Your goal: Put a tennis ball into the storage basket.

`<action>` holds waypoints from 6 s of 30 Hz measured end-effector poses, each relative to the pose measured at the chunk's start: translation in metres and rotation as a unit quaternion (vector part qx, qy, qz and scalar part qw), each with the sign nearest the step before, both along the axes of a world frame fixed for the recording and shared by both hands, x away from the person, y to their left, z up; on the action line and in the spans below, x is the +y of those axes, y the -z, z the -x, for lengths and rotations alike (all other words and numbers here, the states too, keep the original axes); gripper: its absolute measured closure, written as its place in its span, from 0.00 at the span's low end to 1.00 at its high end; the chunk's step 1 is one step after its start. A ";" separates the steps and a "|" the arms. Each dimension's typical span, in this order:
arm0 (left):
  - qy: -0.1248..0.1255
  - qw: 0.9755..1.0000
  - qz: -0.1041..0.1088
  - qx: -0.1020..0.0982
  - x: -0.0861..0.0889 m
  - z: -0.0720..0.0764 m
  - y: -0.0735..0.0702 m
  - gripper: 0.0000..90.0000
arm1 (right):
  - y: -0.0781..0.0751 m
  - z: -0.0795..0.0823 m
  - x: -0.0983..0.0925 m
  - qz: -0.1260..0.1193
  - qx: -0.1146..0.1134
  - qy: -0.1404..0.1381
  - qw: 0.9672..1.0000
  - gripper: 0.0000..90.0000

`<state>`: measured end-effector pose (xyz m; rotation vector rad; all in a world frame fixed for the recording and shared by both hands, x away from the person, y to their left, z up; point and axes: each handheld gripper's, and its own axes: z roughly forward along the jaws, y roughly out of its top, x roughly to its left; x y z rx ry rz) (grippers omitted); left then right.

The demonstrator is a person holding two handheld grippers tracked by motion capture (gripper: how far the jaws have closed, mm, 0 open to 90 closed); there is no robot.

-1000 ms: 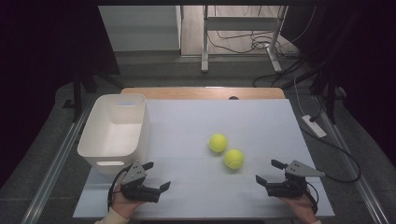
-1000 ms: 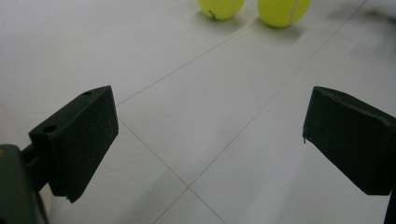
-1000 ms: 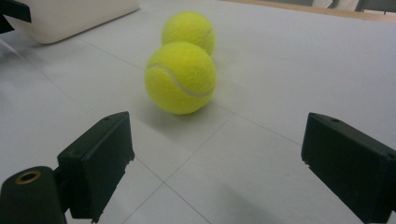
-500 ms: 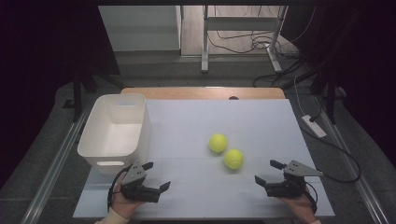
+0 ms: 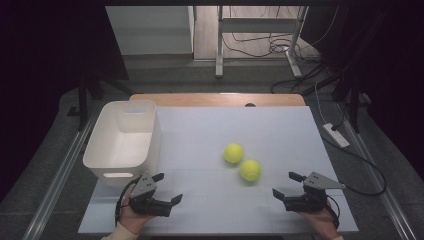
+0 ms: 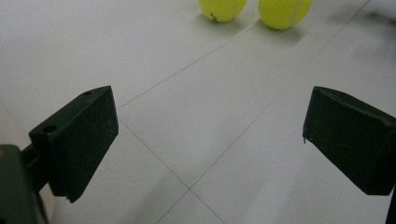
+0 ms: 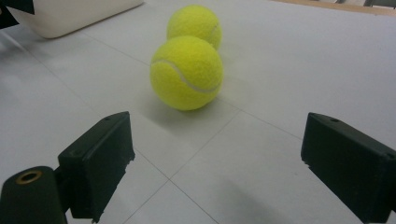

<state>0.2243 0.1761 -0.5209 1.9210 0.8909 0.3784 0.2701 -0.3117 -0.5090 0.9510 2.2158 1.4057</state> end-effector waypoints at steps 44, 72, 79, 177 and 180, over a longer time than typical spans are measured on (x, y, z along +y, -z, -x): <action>0.020 1.000 -0.003 0.016 -0.040 -0.021 -0.040 0.05 | 0.003 -0.005 0.000 -0.014 0.009 -0.003 1.000 0.11; 0.049 0.998 -0.026 0.017 -0.069 -0.046 -0.062 0.05 | 0.004 -0.007 0.002 -0.012 0.007 -0.008 1.000 0.11; 0.058 0.998 -0.027 0.020 -0.074 -0.051 -0.064 0.04 | 0.005 -0.010 0.004 -0.010 0.008 -0.007 1.000 0.11; 0.103 0.988 -0.076 0.083 -0.163 -0.160 -0.067 0.02 | 0.008 -0.015 0.008 0.000 0.012 -0.007 1.000 0.12; 0.101 0.988 -0.083 0.084 -0.166 -0.165 -0.066 0.02 | 0.008 -0.016 0.008 -0.001 0.012 -0.008 1.000 0.12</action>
